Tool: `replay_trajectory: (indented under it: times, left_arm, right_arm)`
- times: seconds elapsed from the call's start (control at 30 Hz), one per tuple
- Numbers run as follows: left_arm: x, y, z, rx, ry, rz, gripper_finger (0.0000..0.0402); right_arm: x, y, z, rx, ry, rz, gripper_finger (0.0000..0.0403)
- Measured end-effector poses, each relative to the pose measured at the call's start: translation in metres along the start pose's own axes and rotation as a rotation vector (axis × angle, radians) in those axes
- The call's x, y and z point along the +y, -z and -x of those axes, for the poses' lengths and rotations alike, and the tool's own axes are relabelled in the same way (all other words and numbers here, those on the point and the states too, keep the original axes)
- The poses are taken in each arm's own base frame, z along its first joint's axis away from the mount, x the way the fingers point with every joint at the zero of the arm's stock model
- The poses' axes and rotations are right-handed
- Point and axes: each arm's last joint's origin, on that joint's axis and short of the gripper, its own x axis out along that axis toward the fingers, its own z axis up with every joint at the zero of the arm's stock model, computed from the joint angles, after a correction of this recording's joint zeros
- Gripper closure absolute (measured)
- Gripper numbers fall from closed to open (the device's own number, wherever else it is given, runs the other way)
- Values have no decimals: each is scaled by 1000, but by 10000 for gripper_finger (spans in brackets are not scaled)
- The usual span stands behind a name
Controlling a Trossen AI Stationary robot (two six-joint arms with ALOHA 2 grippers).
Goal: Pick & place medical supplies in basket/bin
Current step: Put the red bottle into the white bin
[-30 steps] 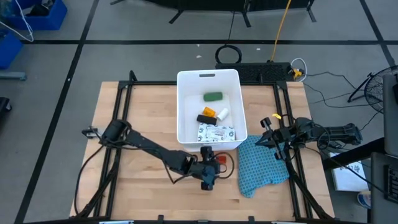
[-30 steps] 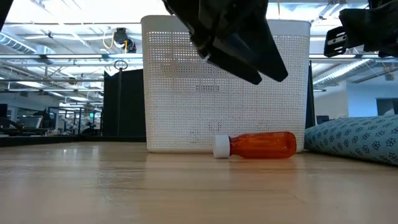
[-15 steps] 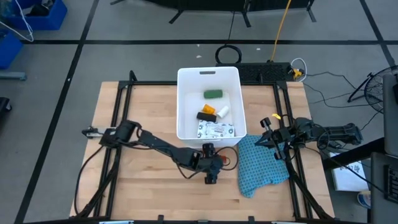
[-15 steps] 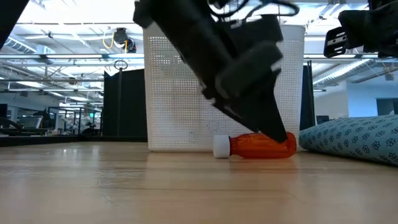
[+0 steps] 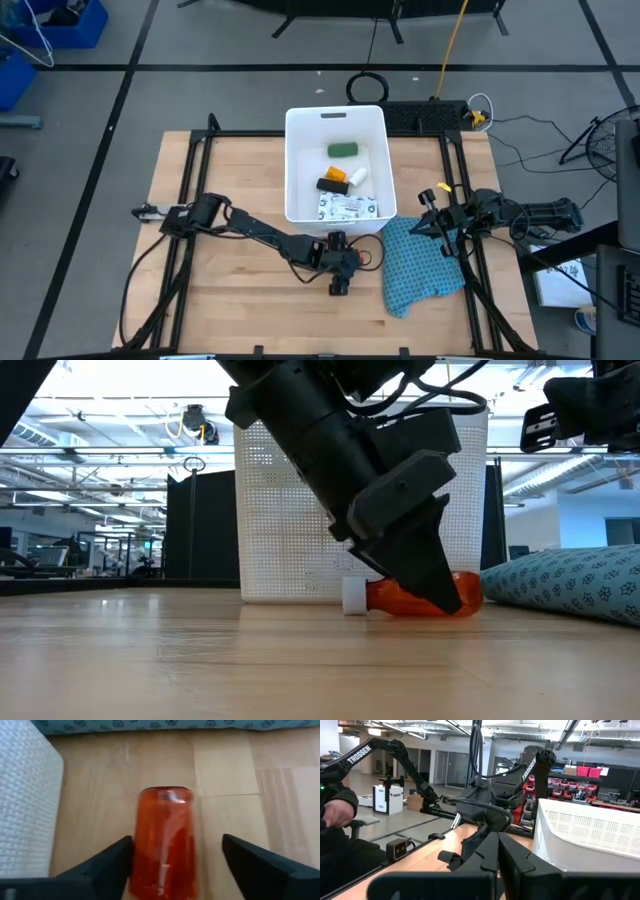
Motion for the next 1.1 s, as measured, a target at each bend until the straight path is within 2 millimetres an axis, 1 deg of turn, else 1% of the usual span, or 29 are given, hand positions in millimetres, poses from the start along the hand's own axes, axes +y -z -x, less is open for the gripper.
replay_trajectory:
  times: [0.23,0.3,0.4,0.47,0.5,0.57,0.6,0.7,0.77,0.87,1.0,1.1]
  left_arm:
    - [-1,0,0,5,31,28,233]
    - [-1,0,0,3,31,18,262]
    - [-2,-1,0,-2,35,-23,266]
    - [-3,-3,5,-9,64,-62,266]
    - [-4,-6,9,-21,90,-84,265]
    - [-8,-15,24,-61,133,-137,252]
    - [-10,-20,33,-90,151,-165,242]
    - [-19,-35,72,-169,179,-254,223]
    - [-24,-43,103,-212,170,-316,225]
    - [-26,-52,155,-269,122,-383,243]
    - [-13,-56,223,-331,35,-390,262]
    - [3,-52,266,-350,-29,-380,256]
  right_arm:
    - [0,0,0,0,0,0,403]
    - [0,0,0,0,0,0,403]
    - [0,0,0,0,0,0,403]
    - [0,0,0,0,0,0,403]
    - [0,0,0,0,0,0,403]
    - [0,0,0,1,0,0,403]
    - [0,0,0,1,0,0,403]
    - [0,0,0,4,-3,-1,403]
    - [0,1,0,7,-4,-3,403]
    - [0,1,0,11,-4,-7,403]
    - [0,1,0,14,-4,-8,403]
    - [0,1,-1,15,-4,-9,403]
